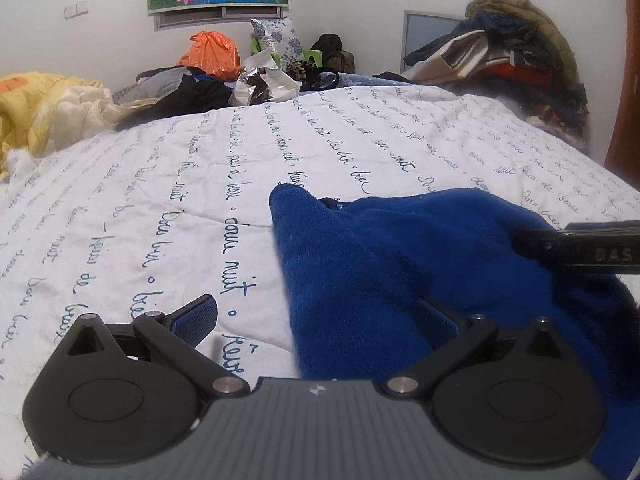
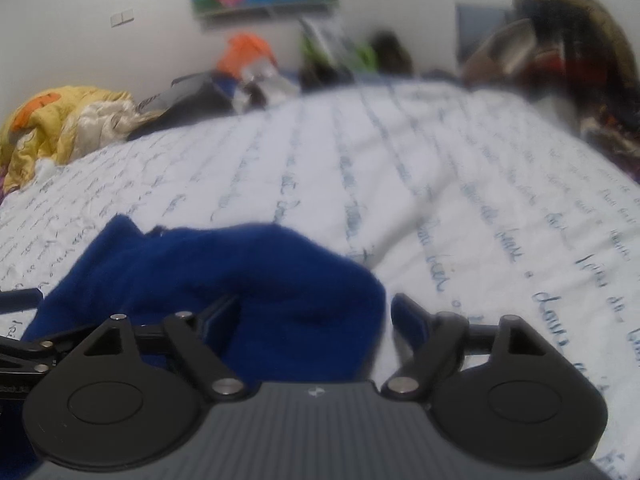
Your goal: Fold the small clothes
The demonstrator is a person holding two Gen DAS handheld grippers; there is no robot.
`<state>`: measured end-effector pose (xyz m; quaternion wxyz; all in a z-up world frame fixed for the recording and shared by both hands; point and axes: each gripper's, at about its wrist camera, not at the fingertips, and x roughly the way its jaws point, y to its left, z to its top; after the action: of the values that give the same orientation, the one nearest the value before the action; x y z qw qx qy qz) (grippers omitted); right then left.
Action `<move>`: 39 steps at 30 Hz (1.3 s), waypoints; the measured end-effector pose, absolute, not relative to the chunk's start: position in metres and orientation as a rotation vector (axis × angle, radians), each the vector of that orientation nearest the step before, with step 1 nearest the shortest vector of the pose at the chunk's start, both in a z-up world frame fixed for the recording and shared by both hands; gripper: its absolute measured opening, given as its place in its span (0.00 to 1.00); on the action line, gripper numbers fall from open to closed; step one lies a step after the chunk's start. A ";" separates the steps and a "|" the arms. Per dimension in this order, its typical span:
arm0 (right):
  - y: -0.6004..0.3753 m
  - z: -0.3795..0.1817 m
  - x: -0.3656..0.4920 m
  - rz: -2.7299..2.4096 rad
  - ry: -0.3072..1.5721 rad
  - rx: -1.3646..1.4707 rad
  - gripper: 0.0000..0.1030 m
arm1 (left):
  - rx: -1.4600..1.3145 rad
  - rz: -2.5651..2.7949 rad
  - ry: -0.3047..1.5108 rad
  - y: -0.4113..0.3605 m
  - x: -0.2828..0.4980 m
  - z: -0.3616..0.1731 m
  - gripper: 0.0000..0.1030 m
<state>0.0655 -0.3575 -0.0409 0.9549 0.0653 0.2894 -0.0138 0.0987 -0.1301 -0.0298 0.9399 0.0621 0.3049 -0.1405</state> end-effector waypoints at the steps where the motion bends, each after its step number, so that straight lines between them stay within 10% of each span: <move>1: -0.353 -0.039 0.060 -0.043 0.567 0.100 0.81 | 0.119 -0.288 0.622 -0.130 0.099 -0.030 1.00; 23: -0.437 -0.058 0.064 0.298 0.688 0.637 0.83 | -0.257 -0.542 0.800 -0.084 0.154 -0.029 0.99; 31: -0.419 -0.063 0.121 0.525 0.698 0.644 0.83 | -0.306 -0.643 0.830 -0.109 0.191 -0.034 0.73; 34: -0.416 -0.063 0.137 0.507 0.691 0.614 0.64 | -0.299 -0.637 0.840 -0.114 0.203 -0.036 0.57; 36: -0.417 -0.065 0.147 0.455 0.714 0.610 0.30 | -0.299 -0.622 0.857 -0.115 0.211 -0.036 0.40; 39: -0.415 -0.066 0.144 0.431 0.713 0.584 0.25 | -0.276 -0.612 0.846 -0.113 0.211 -0.034 0.23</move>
<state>0.1440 -0.4148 -0.0659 0.8734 0.2794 0.3413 0.2065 0.2108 -0.1125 -0.0335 0.8577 -0.1314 0.4027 -0.2914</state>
